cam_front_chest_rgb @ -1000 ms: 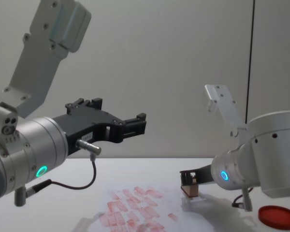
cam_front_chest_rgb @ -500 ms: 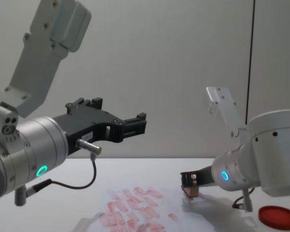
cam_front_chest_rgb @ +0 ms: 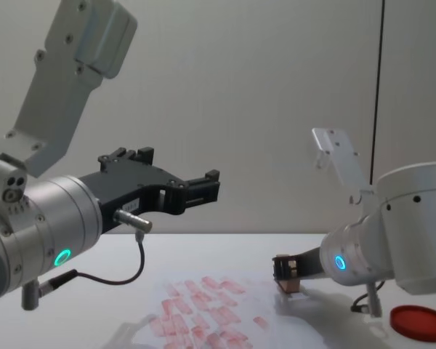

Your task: Use the one hand to pick up the stamp and affix it onto the A4 paper.

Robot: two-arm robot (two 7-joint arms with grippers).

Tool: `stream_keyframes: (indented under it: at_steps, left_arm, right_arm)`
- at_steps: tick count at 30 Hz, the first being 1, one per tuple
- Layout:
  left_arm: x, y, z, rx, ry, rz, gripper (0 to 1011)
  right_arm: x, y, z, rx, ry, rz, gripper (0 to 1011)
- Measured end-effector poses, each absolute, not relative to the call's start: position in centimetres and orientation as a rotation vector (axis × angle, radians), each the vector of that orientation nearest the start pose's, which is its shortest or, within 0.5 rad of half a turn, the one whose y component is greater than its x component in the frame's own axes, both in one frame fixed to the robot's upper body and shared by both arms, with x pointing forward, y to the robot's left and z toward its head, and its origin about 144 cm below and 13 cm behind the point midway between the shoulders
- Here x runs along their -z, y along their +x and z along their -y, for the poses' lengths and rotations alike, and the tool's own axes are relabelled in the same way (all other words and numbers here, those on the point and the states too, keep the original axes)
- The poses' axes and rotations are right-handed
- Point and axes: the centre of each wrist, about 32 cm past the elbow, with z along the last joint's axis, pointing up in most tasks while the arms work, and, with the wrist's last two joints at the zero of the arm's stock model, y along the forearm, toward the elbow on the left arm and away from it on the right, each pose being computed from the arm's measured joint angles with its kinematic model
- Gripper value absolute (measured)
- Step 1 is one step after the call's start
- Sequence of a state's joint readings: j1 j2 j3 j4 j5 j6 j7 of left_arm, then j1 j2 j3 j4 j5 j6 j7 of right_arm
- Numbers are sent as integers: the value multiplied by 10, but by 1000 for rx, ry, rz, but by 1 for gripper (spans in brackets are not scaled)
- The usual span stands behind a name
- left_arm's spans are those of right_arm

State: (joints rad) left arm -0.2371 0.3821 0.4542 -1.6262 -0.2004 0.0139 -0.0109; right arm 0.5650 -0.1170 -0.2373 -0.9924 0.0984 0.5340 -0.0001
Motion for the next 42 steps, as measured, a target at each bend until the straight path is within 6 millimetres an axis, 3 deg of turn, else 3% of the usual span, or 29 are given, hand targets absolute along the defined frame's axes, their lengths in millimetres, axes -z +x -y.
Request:
stream_keyframes:
  at_steps: [11,28,42]
  left_arm:
    - [-1204,492,-198,-1124,61,268,993]
    - [-1204,492,-198,-1124,61,268,993]
    - [-1204,492,-198,-1124,61,268,993]
  right_arm:
    - [-1200,590,113,1283,-358,-329,216]
    - [-1252,563,127,1332,-172,-163,216]
    - [-1254,543,147,1387,-197,-238,216]
